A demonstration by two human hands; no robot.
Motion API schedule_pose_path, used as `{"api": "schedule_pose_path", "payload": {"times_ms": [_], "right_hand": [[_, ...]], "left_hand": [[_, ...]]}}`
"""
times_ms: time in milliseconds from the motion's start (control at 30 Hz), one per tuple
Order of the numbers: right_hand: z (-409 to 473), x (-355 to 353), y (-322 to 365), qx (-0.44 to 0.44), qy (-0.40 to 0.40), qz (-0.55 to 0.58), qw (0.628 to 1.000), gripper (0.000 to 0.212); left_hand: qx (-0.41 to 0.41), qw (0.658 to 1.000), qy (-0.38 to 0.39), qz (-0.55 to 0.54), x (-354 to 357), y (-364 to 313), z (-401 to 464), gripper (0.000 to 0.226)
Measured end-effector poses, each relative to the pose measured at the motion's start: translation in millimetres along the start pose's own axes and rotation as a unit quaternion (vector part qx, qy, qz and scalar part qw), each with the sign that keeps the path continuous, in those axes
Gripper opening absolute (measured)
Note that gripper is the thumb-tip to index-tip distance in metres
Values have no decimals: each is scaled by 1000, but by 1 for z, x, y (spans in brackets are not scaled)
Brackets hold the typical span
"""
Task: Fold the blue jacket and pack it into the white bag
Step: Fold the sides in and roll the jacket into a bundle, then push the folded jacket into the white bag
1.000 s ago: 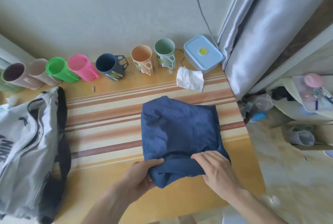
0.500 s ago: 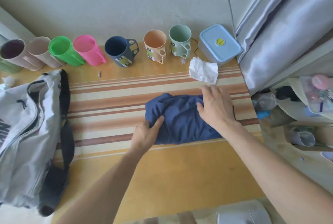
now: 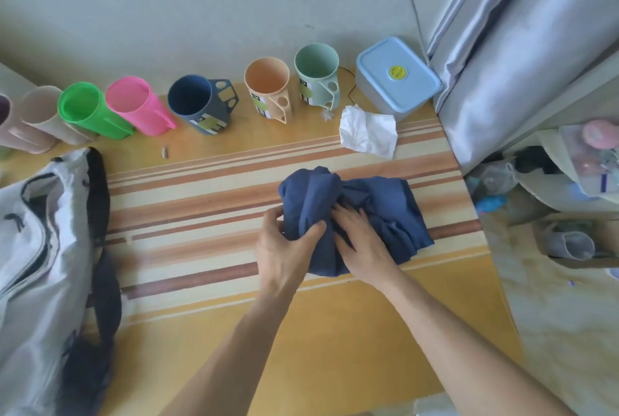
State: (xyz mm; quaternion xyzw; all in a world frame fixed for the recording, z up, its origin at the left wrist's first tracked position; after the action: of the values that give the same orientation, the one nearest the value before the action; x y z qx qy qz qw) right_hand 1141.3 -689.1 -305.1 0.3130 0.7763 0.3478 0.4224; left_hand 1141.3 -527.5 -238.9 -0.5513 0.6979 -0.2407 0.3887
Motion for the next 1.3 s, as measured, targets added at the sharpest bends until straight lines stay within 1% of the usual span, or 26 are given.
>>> {"api": "schedule_pose_path", "payload": {"times_ms": [33, 67, 100, 133, 167, 200, 233, 267, 300, 333, 367, 400, 467, 533, 567, 600, 667, 700, 733, 800, 833, 900, 1000, 1100, 1200, 1300], "right_hand": [[-5, -17, 4, 64, -21, 237, 969, 39], [-10, -27, 7, 110, 0, 462, 880, 42], [-14, -37, 8, 130, 15, 591, 796, 55], [-20, -50, 12, 123, 12, 626, 770, 67], [-27, -65, 10, 127, -21, 577, 806, 72], [-35, -78, 8, 128, -61, 473, 870, 72], [-44, -88, 3, 127, -121, 311, 934, 72], [-54, -98, -2, 120, -188, 103, 969, 73], [-61, -103, -3, 88, -244, -78, 963, 69], [-62, -99, -5, 44, -260, -195, 945, 62], [-60, -94, -6, 6, -237, -260, 936, 55], [-56, -87, -14, -16, -197, -288, 937, 51], [-47, -81, -36, -1, -136, -314, 940, 51], [-42, -77, -60, 12, -121, -340, 933, 53], [-41, -75, -69, 13, -116, -347, 930, 54], [-38, -74, -77, 16, -113, -349, 930, 54], [-36, -74, -86, 11, -122, -336, 934, 53], [-36, -74, -88, 3, -131, -331, 935, 53], [-36, -73, -88, -5, -138, -322, 937, 54], [-36, -74, -88, -13, -143, -303, 942, 53], [-36, -74, -88, -13, -142, -295, 945, 53], [-39, -75, -85, -20, -134, -282, 950, 53], [-45, -73, -64, -80, -120, -275, 950, 49], [-47, -64, -9, -121, -98, -199, 968, 52], [-41, -44, 65, -165, -113, -142, 969, 61], [-27, -7, 145, -95, -66, 78, 990, 94]], "left_hand": [[39, 999, 26, 9, 11, -13, -6, 39], [79, 995, 59, 18, 25, -26, -14, 36], [121, 987, 95, 36, 40, -35, -20, 33], [179, 973, 115, 88, 55, -42, -23, 32], [243, 948, 119, 167, 69, -45, -25, 33], [300, 914, 117, 247, 84, -43, -25, 36], [337, 879, 129, 311, 99, -36, -22, 39], [359, 852, 150, 350, 113, -27, -18, 41], [369, 835, 173, 370, 123, -19, -13, 44], [379, 824, 197, 373, 130, -11, -7, 46], [394, 814, 212, 371, 135, -5, -3, 48], [411, 803, 207, 378, 137, -1, -1, 49], [412, 774, 166, 451, 140, 9, 4, 51], [353, 743, 153, 548, 146, 21, 13, 55], [337, 735, 163, 566, 150, 27, 17, 57], [337, 741, 177, 553, 154, 30, 19, 57], [364, 792, 202, 447, 159, 27, 20, 57], [368, 826, 179, 389, 155, 24, 18, 58], [340, 868, 135, 335, 148, 22, 17, 58], [190, 952, 43, 235, 136, 20, 14, 60], [105, 975, 29, 196, 135, 19, 13, 61], [-2, 989, 87, 119, 140, 11, 13, 52], [-52, 982, 177, -43, 134, -6, 6, 37], [-22, 970, 198, -141, 85, -18, -15, 41], [17, 969, 159, -190, -1, -27, -43, 51], [35, 964, 123, -234, -102, -27, -69, 56]]}}
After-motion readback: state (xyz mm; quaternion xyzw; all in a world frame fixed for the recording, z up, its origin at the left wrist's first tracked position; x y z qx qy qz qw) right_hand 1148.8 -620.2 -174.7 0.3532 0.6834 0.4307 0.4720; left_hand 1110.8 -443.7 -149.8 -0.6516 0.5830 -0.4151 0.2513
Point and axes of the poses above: each hand's wrist, its own z-axis towards the middle knuckle, its own x-axis out of the palm, y = z × x, the point moved 4 cm from there along z, towards the middle knuckle, and after that the axes turned 11 degrees about y, right-handed, at the moved point
